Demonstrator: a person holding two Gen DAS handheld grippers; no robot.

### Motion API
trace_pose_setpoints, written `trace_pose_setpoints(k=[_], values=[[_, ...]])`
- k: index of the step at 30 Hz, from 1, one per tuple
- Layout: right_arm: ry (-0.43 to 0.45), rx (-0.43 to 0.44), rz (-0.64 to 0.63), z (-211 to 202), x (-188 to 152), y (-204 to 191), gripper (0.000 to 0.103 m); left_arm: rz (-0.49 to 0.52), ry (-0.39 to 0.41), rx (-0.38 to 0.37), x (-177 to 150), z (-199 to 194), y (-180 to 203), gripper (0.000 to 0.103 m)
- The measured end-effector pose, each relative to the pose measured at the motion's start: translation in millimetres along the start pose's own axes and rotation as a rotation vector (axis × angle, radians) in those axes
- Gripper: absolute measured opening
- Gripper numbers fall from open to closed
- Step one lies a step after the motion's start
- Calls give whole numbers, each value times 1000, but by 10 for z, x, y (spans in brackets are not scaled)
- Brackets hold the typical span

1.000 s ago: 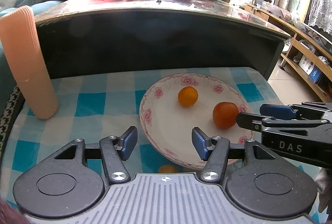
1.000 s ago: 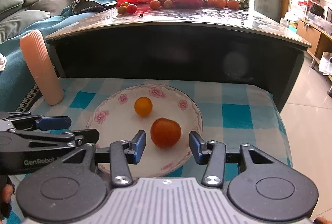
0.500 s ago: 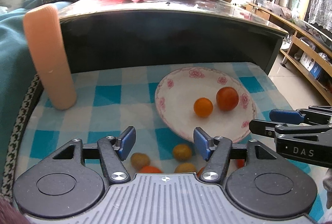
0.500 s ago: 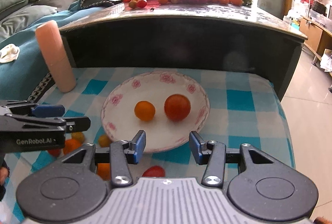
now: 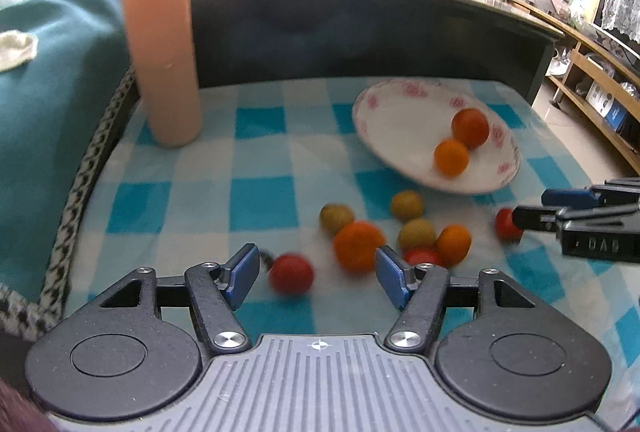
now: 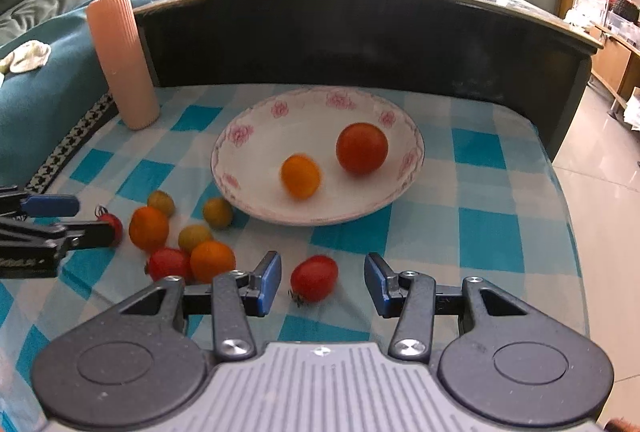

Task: Organize fruits
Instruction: 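Grasp a red cherry tomato with the right tool while the left tool grasps another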

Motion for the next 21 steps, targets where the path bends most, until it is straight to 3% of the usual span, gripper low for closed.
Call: trace_pose_setpoints(k=[6,21], values=[[-7,5,-9,40,-33,-28,61,26,-17,7,-125,67,-91,72],[-8,10,-36,135,-82,35,61,55,-2,39,-89,398,-95,72]])
Point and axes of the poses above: each gripper's, at about its wrist camera, not at the fingertips, and z roughly the way its jaws point, y to its right, x to its top, the point moved 8 cm from there along z, roughly the way its jaws point, and after that the axes turned 3 degrees about -y, right-handed, at the moved point
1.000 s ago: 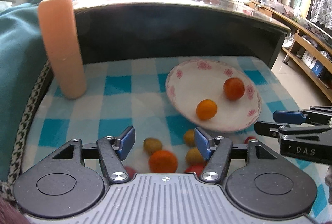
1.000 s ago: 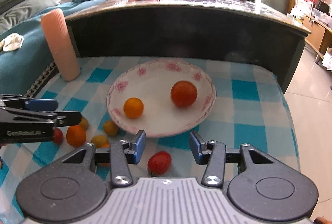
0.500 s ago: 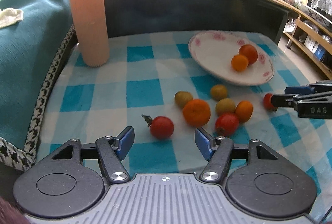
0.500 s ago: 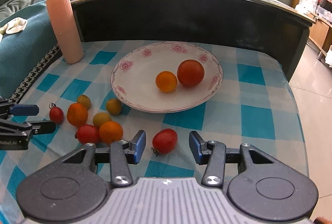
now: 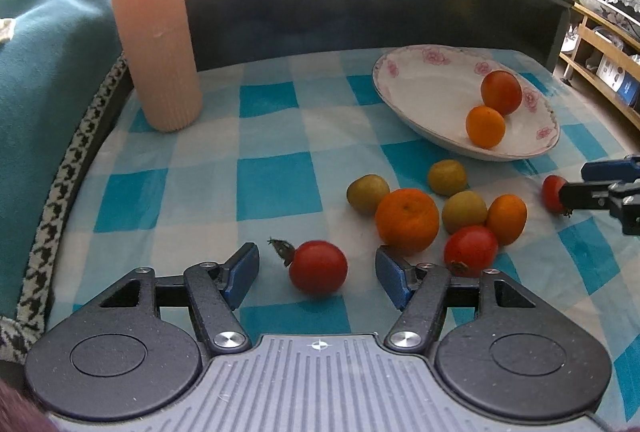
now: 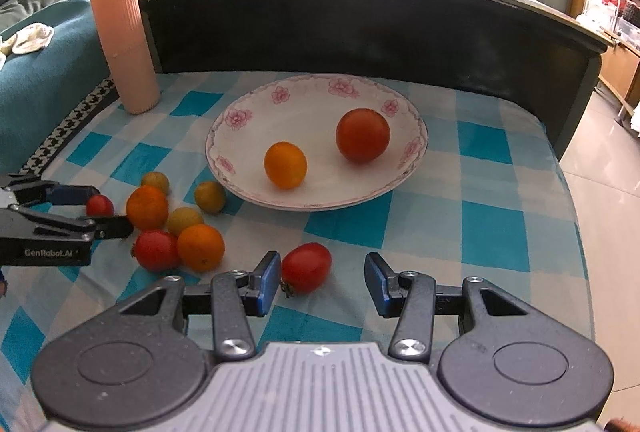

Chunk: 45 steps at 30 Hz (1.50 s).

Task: Organize fruits
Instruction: 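Grasp a red cherry tomato with the right tool while the left tool grasps another, then carry both held cherry tomatoes toward the white plate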

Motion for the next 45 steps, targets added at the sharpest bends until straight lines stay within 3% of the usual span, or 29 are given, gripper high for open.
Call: trace_pose_setpoints(k=[6,12,17,27,37,45], values=[[0,12,-22,81,29,-68,62,7,18,-9,13,-12,34,63],[-13,12,-37,184,32,-120,62,24,31,-11,10,-6,44,64],[-19,-23,-82,220,28,-173,47,26,44,-6,-1,7,17,71],[-43,-30,-66,153,-27,-152,46,23,36,-2,-18,-73,37,43],[-11,-11,-60,-183,-87,-268,46,47,11,-22,-150,-287,125,42],[-37,5,-82,-402,-418,-452,46,77,-9,-78,-349,-480,371,43]])
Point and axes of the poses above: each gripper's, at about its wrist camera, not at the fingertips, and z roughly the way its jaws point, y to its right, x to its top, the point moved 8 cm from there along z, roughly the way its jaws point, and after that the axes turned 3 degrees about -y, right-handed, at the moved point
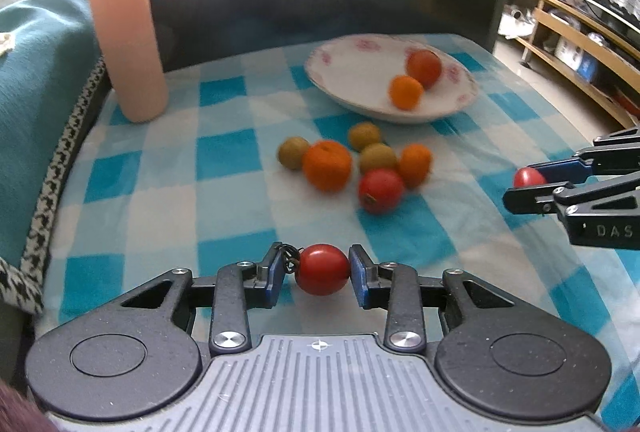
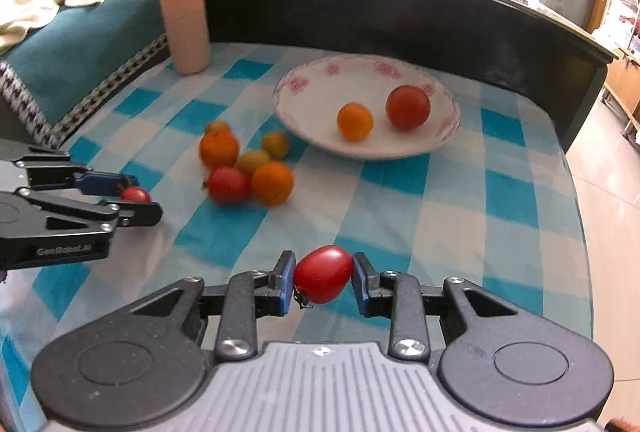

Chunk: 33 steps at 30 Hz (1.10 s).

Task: Organize fruits
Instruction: 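Carry both held cherry tomatoes toward the white plate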

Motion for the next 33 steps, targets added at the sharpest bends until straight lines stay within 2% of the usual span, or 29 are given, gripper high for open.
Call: trace_pose_setpoints(k=[10,18,33], values=[[-17,17,-67,40,-182,-195,46,32,-18,-12,-147,27,94,45],[-33,33,-62,67,-260,-177,47,40,-7,19,-157,24,59,62],[-39,45,-46,37,-272,-160,52,32,2,13,-150,46,61,72]])
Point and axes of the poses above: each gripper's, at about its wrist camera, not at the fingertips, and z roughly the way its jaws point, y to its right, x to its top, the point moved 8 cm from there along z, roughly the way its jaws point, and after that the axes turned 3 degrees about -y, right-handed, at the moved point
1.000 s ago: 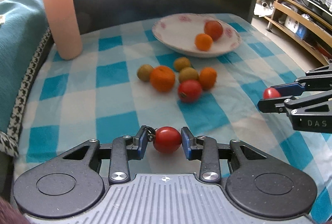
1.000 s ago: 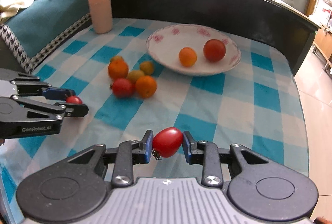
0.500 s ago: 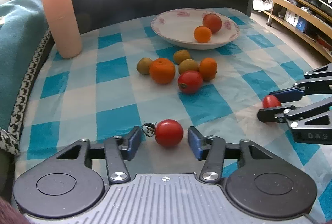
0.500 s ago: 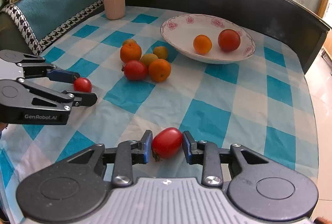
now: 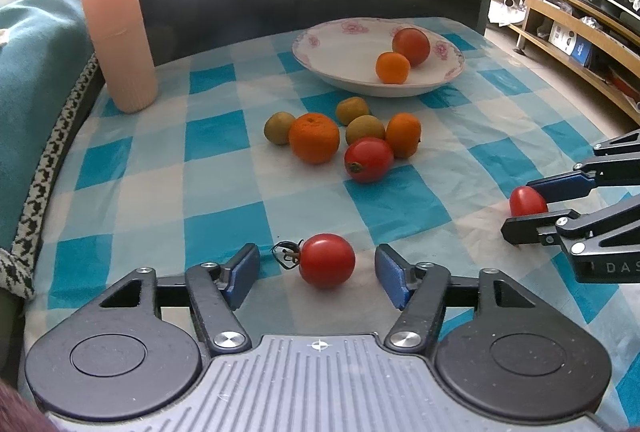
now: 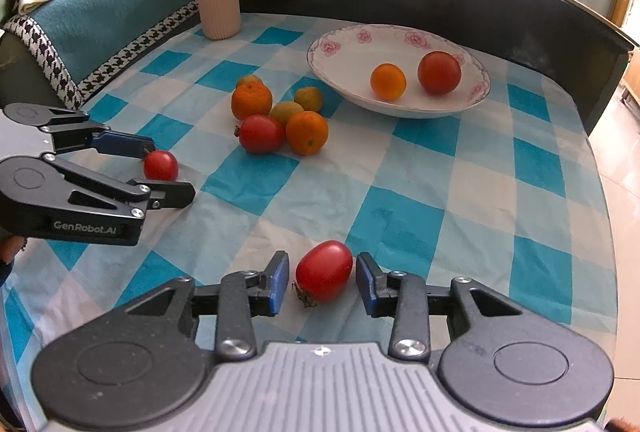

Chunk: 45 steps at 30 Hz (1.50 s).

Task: Organize fruits
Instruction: 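Carry both held cherry tomatoes toward the white plate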

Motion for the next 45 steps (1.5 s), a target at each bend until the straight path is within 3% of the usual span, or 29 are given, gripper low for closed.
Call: trace_pose_setpoints(k=[4,9,17,23,26,29,34,37,45], values=[[-10,-17,-4,-2,-16,-6,52,-4,-2,1,4,1,8,70],[-20,-29,-4,-9,-32,-26,45,-11,-9,-29,11,-3,40,54],[-17,-29,18,-44,-6,-14,44,3,-20,-37,39,-12,128,36],[-13,-22,25,-51,12,-17,44,-11,-24,-29,81,26,137,39],[-14,-19,23,-47,2,-23,44,-10,-20,-27,90,31,144,50],[-11,-17,23,-41,18,-21,44,-9,-17,-22,93,44,152,52],[-10,-18,24,-32,42,-21,44,-27,-15,-14,122,66,126,48],[-13,-21,23,-18,46,-21,44,-33,-19,-11,146,72,124,38],[17,-14,28,-68,152,-32,44,-15,-20,-10,207,19,209,37]])
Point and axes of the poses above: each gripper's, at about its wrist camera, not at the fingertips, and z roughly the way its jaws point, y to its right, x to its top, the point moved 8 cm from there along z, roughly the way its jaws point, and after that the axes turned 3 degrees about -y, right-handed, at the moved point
